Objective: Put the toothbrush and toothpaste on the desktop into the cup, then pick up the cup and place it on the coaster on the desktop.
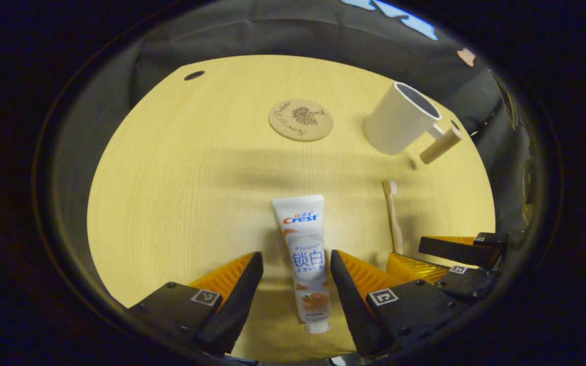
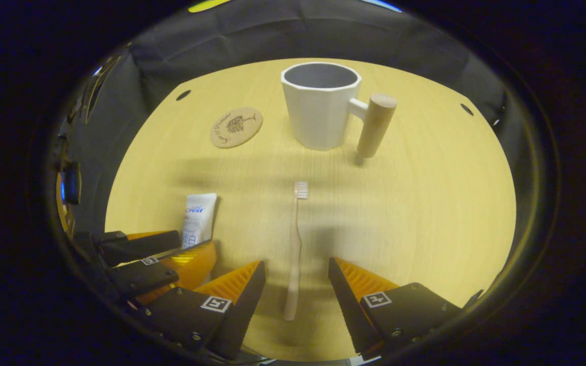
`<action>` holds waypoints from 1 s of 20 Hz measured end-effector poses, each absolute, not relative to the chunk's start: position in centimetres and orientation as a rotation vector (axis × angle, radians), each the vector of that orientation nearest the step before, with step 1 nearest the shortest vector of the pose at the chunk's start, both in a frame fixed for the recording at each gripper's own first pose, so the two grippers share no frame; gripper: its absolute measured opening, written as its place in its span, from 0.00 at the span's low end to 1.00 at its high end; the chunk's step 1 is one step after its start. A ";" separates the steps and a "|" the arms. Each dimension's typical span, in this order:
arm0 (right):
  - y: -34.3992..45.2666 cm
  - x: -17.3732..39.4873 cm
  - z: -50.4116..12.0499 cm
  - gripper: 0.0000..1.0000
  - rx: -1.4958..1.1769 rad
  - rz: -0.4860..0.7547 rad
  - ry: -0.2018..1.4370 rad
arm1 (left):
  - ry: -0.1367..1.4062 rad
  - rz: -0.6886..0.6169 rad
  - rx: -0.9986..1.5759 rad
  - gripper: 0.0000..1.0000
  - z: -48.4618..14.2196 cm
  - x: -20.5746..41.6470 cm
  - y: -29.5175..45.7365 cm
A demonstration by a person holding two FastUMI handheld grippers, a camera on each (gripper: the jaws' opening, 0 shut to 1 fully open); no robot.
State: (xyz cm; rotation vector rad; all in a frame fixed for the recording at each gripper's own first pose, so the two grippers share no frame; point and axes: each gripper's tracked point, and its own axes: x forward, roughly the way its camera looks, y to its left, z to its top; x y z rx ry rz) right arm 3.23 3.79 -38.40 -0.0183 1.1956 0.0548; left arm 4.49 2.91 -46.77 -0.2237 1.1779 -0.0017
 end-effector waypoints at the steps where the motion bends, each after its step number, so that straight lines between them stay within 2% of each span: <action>1: 3.6 3.2 -38.6 0.78 -0.026 0.051 1.201 | 1.171 -0.004 -0.221 0.89 -46.6 4.8 2.7; 2: 3.5 3.2 -38.8 0.74 -0.030 0.047 1.208 | 1.176 0.001 -0.210 0.88 -46.6 4.9 2.8; 4: 3.0 3.2 -39.2 0.72 -0.045 0.030 1.214 | 1.183 0.015 -0.193 0.79 -46.7 4.7 3.0; 5: 2.8 3.3 -39.2 0.71 -0.050 0.027 1.208 | 1.183 0.023 -0.189 0.85 -46.8 4.8 3.1; 9: 2.3 3.3 -39.4 0.67 -0.071 0.017 1.210 | 1.184 0.056 -0.161 0.84 -47.0 4.8 3.3; 12: 2.0 2.7 -39.4 0.56 -0.100 0.025 1.221 | 1.182 0.055 -0.113 0.83 -47.1 4.7 3.5; 14: 2.0 2.6 -39.7 0.58 -0.096 0.019 1.224 | 1.169 0.064 -0.122 0.83 -47.1 4.5 3.4; 15: 1.9 2.6 -39.6 0.58 -0.101 0.018 1.220 | 1.158 0.069 -0.126 0.71 -47.0 4.7 3.5; 16: 1.9 2.4 -39.0 0.51 -0.096 0.009 1.223 | 1.161 0.072 -0.129 0.83 -47.0 4.5 3.5; 17: 1.9 2.6 -39.6 0.45 -0.095 0.008 1.219 | 1.159 0.069 -0.124 0.81 -47.0 4.5 3.4; 18: 1.9 2.6 -39.7 0.45 -0.096 0.010 1.223 | 1.163 0.069 -0.118 0.81 -47.0 4.4 3.6; 20: 2.0 2.5 -39.5 0.45 -0.097 0.016 1.236 | 1.167 0.068 -0.108 0.75 -46.8 4.7 3.6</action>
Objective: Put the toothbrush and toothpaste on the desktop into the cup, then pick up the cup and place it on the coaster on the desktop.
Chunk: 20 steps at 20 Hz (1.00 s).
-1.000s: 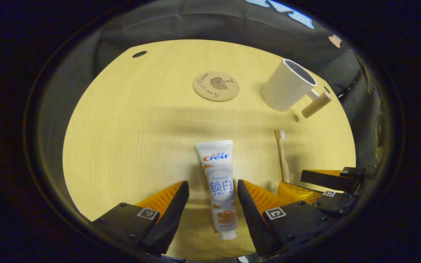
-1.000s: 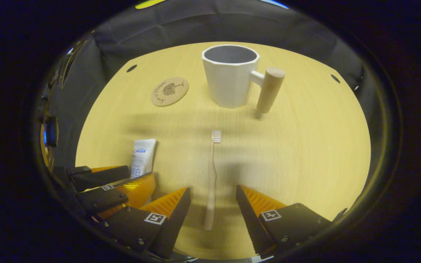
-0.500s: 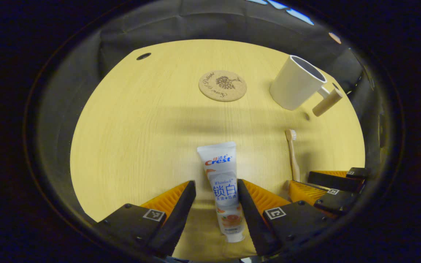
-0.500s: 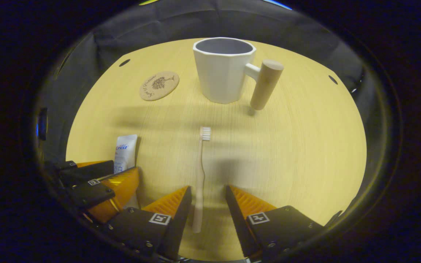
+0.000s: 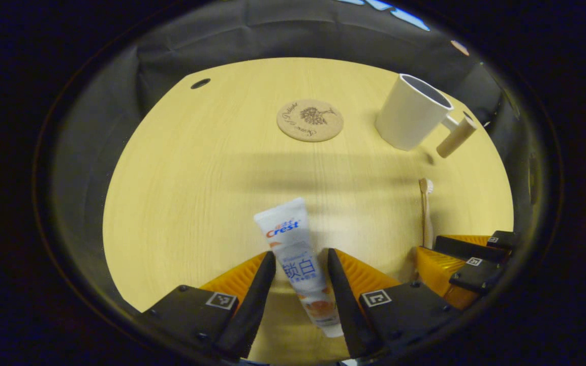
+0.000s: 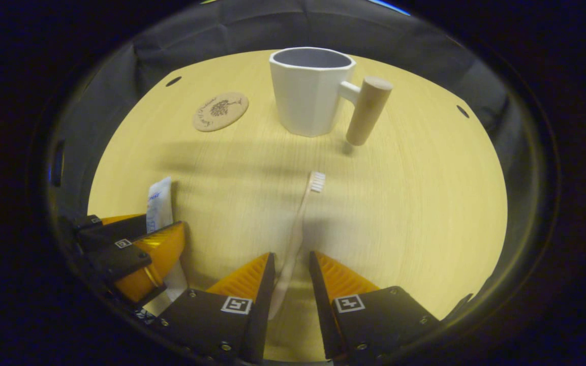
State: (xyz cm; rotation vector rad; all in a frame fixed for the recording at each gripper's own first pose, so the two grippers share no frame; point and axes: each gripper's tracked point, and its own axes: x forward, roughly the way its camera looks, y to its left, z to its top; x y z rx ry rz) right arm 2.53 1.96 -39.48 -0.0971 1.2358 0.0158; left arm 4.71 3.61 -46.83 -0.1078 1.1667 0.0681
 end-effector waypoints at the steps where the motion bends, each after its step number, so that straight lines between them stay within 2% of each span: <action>1: 1.5 2.8 -39.2 0.45 -0.113 -0.011 1.219 | 1.169 0.077 -0.114 0.65 -46.8 4.7 3.7; 2: 1.6 2.8 -39.4 0.17 -0.108 -0.003 1.226 | 1.162 0.085 -0.124 0.63 -46.8 4.9 3.8; 4: 1.6 2.6 -39.5 0.17 -0.113 0.010 1.233 | 1.169 0.091 -0.126 0.44 -46.8 4.9 3.9; 6: 1.6 3.0 -39.3 0.17 -0.101 0.013 1.224 | 1.180 0.087 -0.125 0.43 -46.9 4.8 3.8; 8: 1.5 2.7 -38.9 0.03 -0.077 0.006 1.236 | 1.181 0.092 -0.126 0.31 -46.9 4.8 3.9; 9: 1.4 2.7 -39.3 0.03 -0.072 0.007 1.252 | 1.172 0.098 -0.124 0.31 -46.8 4.9 4.0; 10: 1.4 2.8 -39.3 0.03 -0.067 0.009 1.246 | 1.174 0.101 -0.134 0.23 -46.8 4.9 4.0; 11: 1.5 2.8 -39.3 0.03 -0.065 0.015 1.244 | 1.161 0.101 -0.143 0.23 -46.5 4.9 4.0; 12: 1.5 2.9 -39.3 0.03 -0.065 0.023 1.242 | 1.163 0.093 -0.148 0.28 -46.6 4.9 4.0; 13: 1.4 2.6 -39.2 0.02 -0.067 0.030 1.245 | 1.159 0.085 -0.149 0.23 -46.5 4.8 4.1; 14: 1.4 2.5 -38.9 0.00 -0.063 0.037 1.242 | 1.164 0.086 -0.150 0.23 -46.5 4.5 4.1; 15: 1.6 2.4 -38.6 0.03 -0.056 0.045 1.233 | 1.171 0.092 -0.156 0.23 -46.6 4.3 4.3; 20: 2.5 2.3 -35.5 0.02 -0.019 0.079 1.175 | 1.167 0.124 -0.211 0.23 -46.1 3.4 4.5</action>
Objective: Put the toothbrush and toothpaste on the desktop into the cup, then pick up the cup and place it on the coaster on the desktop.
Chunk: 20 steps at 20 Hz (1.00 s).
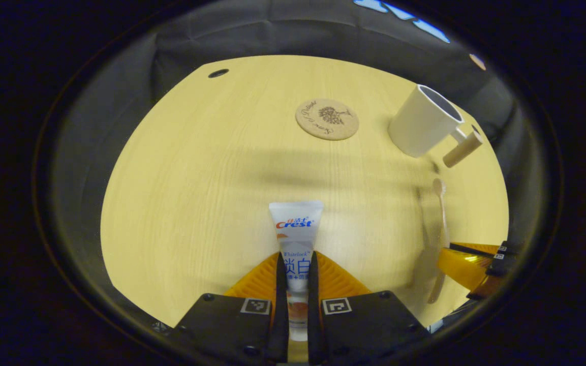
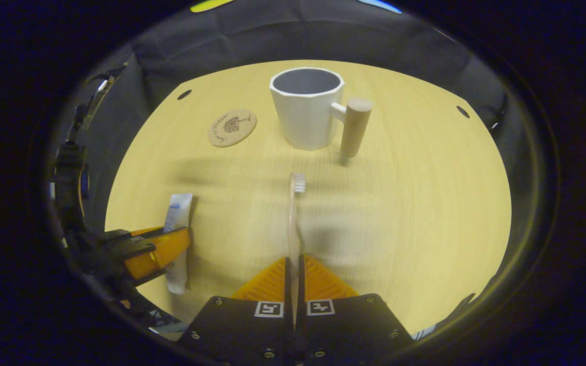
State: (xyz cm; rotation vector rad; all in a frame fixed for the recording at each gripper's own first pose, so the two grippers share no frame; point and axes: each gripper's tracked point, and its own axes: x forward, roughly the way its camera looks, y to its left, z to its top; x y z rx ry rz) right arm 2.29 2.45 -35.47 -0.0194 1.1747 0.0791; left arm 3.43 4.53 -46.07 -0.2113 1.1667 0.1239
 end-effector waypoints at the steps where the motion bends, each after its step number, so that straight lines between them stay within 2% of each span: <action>1: 2.6 2.2 -34.8 0.02 -0.013 0.087 1.162 | 1.161 0.126 -0.213 0.23 -45.9 3.4 4.5; 7: 4.0 4.4 -27.9 0.02 0.053 0.128 1.021 | 1.115 0.136 -0.225 0.23 -44.0 4.4 4.6; 12: 3.5 10.5 -21.9 0.02 0.101 0.116 0.873 | 1.069 0.149 -0.276 0.23 -41.5 5.2 4.7; 20: 2.7 19.5 -18.8 0.02 0.110 0.117 0.765 | 1.062 0.172 -0.301 0.23 -40.0 3.8 4.5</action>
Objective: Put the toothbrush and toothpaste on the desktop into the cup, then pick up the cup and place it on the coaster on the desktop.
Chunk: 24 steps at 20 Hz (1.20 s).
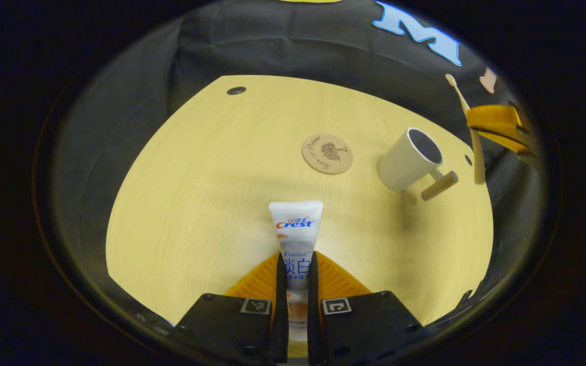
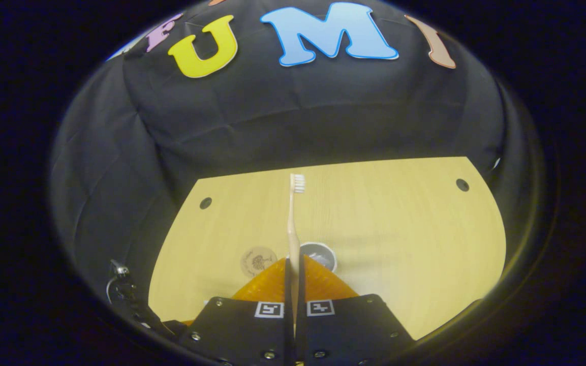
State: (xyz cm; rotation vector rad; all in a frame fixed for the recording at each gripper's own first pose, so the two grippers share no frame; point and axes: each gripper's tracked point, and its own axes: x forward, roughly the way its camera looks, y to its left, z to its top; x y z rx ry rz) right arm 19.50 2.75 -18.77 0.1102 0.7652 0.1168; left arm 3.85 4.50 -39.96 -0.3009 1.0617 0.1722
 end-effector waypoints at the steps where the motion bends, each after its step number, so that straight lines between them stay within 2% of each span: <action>1: 2.8 20.4 -18.6 0.02 0.116 0.122 0.760 | 1.064 0.175 -0.307 0.23 -40.1 3.6 4.5; 11: 1.9 25.6 -22.0 0.02 0.145 0.132 0.740 | 1.072 0.222 -0.329 0.23 -39.3 1.1 4.2; 12: 1.7 25.7 -22.1 0.02 0.141 0.132 0.738 | 1.074 0.231 -0.330 0.27 -39.0 0.8 4.4; 13: 1.8 26.1 -22.6 0.02 0.133 0.133 0.732 | 1.073 0.234 -0.332 0.23 -38.9 0.5 4.4; 14: 1.7 26.4 -22.9 0.02 0.118 0.131 0.723 | 1.071 0.241 -0.333 0.22 -39.0 0.3 4.7; 15: 1.7 26.5 -23.3 0.00 0.104 0.132 0.715 | 1.070 0.249 -0.332 0.27 -39.0 0.2 4.9; 16: 1.7 26.8 -23.4 0.02 0.098 0.135 0.702 | 1.068 0.256 -0.330 0.22 -38.9 0.0 5.1; 22: 2.5 26.1 -24.4 0.04 0.139 0.159 0.704 | 1.065 0.283 -0.329 0.23 -38.4 -0.6 6.1; 23: 2.2 25.7 -24.2 0.05 0.138 0.153 0.698 | 1.063 0.284 -0.327 0.27 -38.4 -0.7 6.1; 24: 2.1 25.5 -24.0 0.06 0.142 0.151 0.692 | 1.059 0.283 -0.325 0.23 -38.3 -0.7 6.1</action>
